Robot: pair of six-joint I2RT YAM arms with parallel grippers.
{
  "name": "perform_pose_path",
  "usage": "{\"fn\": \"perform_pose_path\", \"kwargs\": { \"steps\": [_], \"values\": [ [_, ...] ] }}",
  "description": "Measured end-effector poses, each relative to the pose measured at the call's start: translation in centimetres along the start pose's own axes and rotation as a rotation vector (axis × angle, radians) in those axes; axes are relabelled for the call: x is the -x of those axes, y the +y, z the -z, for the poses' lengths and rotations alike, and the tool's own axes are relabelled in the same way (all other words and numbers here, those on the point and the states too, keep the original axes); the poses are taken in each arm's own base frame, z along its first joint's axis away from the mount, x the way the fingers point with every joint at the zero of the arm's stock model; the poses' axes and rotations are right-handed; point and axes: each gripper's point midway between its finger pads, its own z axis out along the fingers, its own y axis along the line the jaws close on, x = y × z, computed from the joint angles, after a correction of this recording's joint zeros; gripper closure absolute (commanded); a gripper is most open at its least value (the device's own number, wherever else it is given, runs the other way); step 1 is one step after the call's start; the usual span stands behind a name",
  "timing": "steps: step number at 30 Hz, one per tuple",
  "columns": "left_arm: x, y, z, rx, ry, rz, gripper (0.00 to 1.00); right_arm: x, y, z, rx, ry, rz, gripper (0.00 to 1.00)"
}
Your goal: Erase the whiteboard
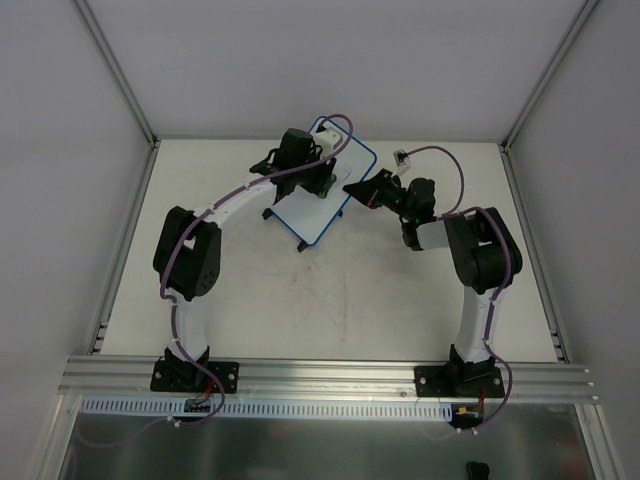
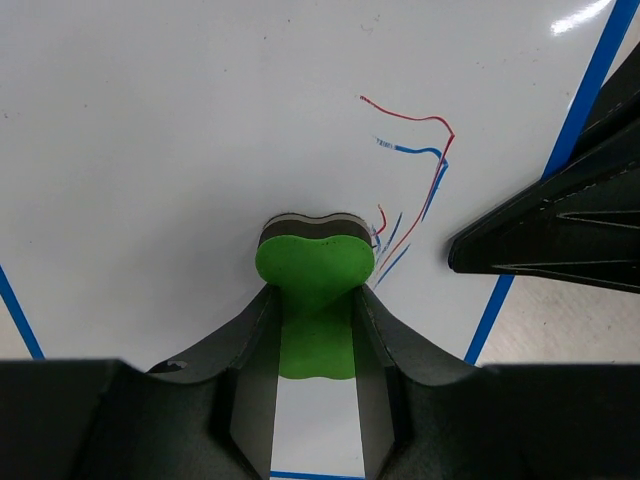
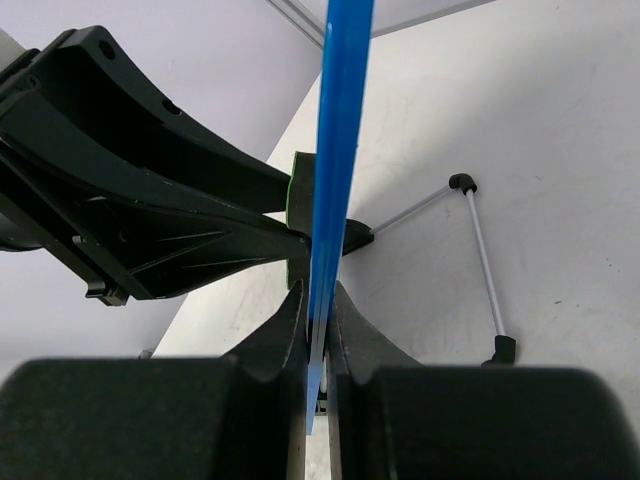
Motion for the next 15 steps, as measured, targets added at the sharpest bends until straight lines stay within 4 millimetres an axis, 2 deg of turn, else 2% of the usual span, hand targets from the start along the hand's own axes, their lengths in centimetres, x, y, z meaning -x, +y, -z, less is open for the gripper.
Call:
{"fn": "perform_pose_path", "kwargs": {
  "steps": [11, 15],
  "values": [
    [0.7, -0.6, 0.2, 0.006, 0.014, -0.103, 1.0, 0.0, 0.1, 0.0, 0.004, 0.001, 0.002, 1.0],
    [1.9, -1.3, 0.0, -0.006, 0.011, -0.132, 1.0, 0.0, 0.1, 0.0, 0.006, 0.001, 0.004, 1.0]
  ]
}}
